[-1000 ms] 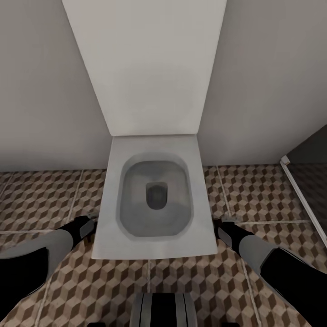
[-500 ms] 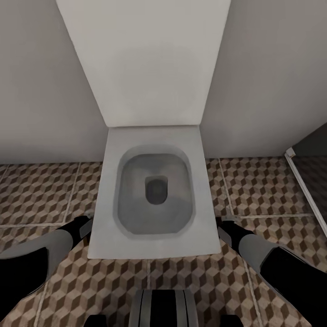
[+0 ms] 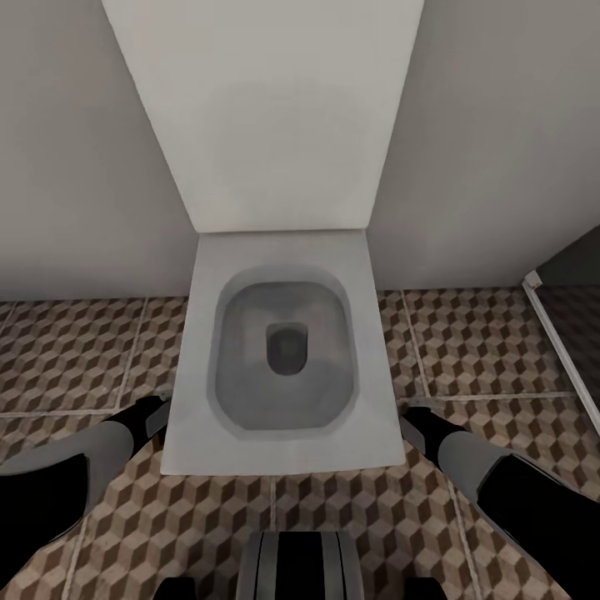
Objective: Take the four mousetraps from the cabinet in the bathroom and place them on the bathroom floor. Make sure all four end up on the same floor surface, and ensure that at least two of them are either under or directly next to the same bathroom sink.
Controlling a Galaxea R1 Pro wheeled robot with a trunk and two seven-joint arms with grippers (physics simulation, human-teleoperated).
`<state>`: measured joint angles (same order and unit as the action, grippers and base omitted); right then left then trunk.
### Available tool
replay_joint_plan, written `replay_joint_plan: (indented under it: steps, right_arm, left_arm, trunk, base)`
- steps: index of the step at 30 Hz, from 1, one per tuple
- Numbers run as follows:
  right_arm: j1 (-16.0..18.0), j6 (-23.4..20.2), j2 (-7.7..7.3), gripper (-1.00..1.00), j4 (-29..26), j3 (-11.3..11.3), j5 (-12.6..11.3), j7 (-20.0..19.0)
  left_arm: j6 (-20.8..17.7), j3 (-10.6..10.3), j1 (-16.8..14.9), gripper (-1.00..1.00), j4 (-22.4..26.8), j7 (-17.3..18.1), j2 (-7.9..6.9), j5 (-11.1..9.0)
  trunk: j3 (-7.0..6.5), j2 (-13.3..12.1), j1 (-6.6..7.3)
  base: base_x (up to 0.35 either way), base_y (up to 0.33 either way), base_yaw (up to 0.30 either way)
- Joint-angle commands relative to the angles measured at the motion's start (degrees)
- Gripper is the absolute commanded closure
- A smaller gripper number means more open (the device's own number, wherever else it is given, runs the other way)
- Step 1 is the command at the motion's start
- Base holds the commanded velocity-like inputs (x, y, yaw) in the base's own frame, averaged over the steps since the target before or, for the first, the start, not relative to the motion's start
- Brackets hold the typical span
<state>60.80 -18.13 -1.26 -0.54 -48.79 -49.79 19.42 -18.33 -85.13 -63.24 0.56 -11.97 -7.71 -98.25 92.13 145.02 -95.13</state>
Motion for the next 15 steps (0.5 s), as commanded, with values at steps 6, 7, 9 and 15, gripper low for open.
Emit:
replay_joint_plan:
  steps: [6,7,9,15]
  right_arm:
    - [0.0,-0.3,-0.06,-1.00,-0.1,-0.4,-0.5,0.3]
    - [0.0,-0.3,-0.06,-1.00,-0.1,-0.4,-0.5,0.3]
    - [0.0,-0.3,-0.06,-1.00,-0.1,-0.4,-0.5,0.3]
    - [0.0,-0.3,-0.06,-1.00,-0.1,-0.4,-0.5,0.3]
  left_arm:
    - [-0.1,-0.5,0.0,1.00,0.0,-0.2,-0.02,-0.4]
    - [-0.1,-0.5,0.0,1.00,0.0,-0.2,-0.04,-0.4]
    - [-0.1,-0.5,0.0,1.00,0.0,-0.2,-0.08,-0.4]
    - [-0.1,-0.5,0.0,1.00,0.0,-0.2,-0.11,-0.4]
  trunk:
    - [0.03,0.0,0.01]
    - [0.03,0.0,0.01]
    - [0.03,0.0,0.01]
    - [0.03,0.0,0.01]
  base:
    - [0.000,0.000,0.000]
    - [0.000,0.000,0.000]
    - [0.000,0.000,0.000]
    - [0.000,0.000,0.000]
